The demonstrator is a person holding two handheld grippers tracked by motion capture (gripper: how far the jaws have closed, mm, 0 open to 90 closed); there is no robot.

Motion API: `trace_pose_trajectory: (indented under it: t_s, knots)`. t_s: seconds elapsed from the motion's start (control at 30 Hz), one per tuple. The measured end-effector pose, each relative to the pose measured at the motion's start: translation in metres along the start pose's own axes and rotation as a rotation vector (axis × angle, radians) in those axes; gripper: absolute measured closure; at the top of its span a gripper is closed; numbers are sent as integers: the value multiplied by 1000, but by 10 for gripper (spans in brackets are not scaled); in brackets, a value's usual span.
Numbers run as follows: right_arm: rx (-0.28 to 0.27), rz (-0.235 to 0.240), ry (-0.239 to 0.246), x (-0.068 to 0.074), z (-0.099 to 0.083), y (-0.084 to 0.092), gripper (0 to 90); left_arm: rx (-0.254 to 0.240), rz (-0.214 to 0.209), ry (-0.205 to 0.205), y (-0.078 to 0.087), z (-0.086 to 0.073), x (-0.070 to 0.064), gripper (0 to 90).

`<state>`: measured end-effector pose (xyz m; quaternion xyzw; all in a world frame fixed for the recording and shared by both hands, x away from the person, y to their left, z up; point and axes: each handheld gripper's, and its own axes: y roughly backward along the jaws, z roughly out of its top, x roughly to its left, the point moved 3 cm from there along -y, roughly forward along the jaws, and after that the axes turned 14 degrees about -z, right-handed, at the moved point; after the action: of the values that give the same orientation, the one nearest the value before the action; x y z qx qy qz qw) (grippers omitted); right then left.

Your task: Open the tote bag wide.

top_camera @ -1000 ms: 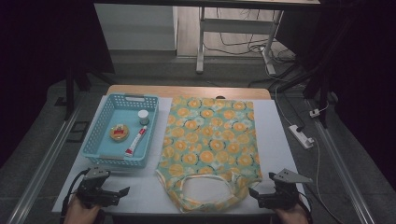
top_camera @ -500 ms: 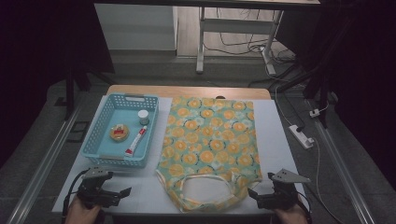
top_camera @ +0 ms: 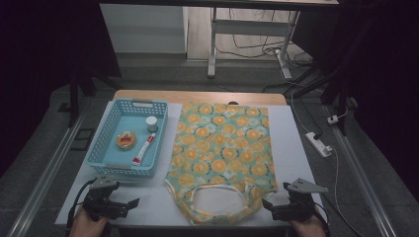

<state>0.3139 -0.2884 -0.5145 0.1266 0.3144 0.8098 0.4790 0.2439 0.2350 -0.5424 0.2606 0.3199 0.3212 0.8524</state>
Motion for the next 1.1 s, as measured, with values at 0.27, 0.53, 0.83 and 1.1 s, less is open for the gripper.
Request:
trace_pose_trajectory:
  t_s: [0.27,0.53,0.83,1.1]
  knots:
    - [-4,19,13,3,6,1,0,2,3,-6,0,0,0,9]
    - [-6,34,30,8,9,-2,0,8,10,-15,-1,0,-1,17]
    - [-20,49,88,18,18,-5,0,3,8,-11,0,0,-1,18]
    - [-23,111,101,29,25,-8,0,2,-2,-9,0,0,0,15]
